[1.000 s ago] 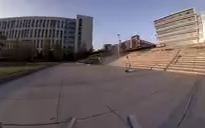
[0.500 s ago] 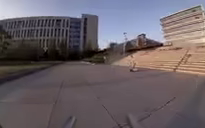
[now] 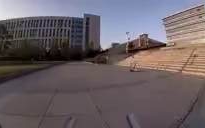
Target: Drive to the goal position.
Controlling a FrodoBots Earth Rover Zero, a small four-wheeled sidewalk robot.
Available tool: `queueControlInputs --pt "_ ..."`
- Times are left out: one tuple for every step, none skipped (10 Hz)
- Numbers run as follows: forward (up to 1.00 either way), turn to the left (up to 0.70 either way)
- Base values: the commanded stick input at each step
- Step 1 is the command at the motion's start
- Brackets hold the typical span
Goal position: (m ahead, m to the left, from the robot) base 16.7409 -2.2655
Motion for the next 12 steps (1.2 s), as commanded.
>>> queueControlInputs --pt "0.7 0.0" --pt "0.7 0.0" --pt "0.7 0.0" --pt "0.7 0.02" --pt "0.7 0.12" --pt "0.7 0.14" --pt "0.7 0.13" --pt "0.7 0.08" --pt "0.7 0.0" --pt "0.7 0.0" --pt "0.7 0.0" --pt "0.7 0.0"
